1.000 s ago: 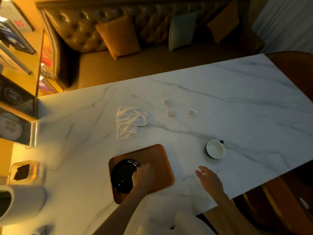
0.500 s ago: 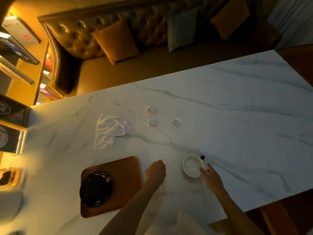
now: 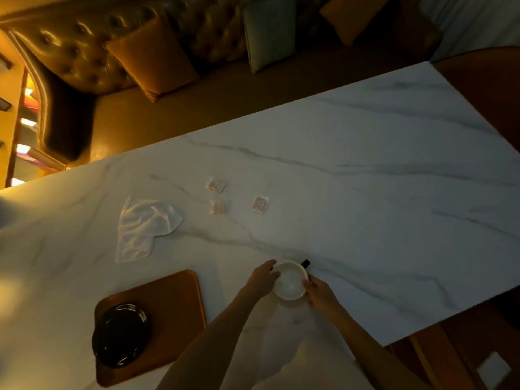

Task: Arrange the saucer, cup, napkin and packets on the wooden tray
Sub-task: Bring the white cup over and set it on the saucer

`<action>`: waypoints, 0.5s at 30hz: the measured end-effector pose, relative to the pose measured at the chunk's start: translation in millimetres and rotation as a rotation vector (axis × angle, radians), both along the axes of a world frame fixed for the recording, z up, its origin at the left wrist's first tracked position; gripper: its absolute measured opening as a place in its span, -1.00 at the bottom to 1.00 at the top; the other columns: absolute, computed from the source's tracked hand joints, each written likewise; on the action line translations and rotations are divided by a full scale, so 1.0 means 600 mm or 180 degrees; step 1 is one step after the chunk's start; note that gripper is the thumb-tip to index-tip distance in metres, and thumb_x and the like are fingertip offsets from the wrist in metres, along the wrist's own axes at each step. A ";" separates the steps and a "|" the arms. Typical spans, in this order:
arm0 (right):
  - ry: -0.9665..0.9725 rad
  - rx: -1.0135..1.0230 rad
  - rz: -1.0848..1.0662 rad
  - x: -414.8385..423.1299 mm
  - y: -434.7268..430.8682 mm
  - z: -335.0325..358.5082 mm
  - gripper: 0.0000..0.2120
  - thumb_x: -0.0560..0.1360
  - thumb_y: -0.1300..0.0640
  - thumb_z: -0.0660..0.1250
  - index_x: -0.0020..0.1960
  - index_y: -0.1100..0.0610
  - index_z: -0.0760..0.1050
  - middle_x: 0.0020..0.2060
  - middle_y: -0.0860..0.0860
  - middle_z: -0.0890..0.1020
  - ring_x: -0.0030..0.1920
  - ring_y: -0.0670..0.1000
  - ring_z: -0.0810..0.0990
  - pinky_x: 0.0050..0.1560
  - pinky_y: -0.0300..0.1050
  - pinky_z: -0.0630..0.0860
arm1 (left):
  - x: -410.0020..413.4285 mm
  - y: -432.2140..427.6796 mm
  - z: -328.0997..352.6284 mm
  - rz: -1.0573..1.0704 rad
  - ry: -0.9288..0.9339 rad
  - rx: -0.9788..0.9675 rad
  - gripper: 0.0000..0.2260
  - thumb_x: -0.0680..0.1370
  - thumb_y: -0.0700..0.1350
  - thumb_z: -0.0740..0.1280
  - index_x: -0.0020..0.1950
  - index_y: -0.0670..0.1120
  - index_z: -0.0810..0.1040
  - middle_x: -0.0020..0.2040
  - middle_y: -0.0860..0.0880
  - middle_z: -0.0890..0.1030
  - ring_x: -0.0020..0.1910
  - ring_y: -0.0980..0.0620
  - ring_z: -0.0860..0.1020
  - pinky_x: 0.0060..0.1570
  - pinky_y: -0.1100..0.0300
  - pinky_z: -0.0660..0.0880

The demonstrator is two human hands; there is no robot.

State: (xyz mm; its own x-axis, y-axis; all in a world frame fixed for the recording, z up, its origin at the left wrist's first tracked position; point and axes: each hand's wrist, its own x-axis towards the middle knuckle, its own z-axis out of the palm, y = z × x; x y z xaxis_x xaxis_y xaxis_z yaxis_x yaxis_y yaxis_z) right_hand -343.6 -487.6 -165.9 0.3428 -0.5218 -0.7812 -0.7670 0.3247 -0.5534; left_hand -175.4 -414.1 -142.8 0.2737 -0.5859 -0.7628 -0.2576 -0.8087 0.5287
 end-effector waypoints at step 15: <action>-0.0346 -0.0132 -0.0165 0.039 0.032 0.009 -0.69 0.60 0.14 0.23 0.30 0.20 0.50 0.09 0.17 0.63 0.07 0.17 0.62 0.07 0.15 0.61 | 0.016 0.064 0.006 0.1431 0.0647 -0.0063 -0.58 0.48 -0.41 0.21 0.34 -0.24 0.42 0.16 -0.30 0.53 0.07 -0.28 0.54 0.03 -0.23 0.56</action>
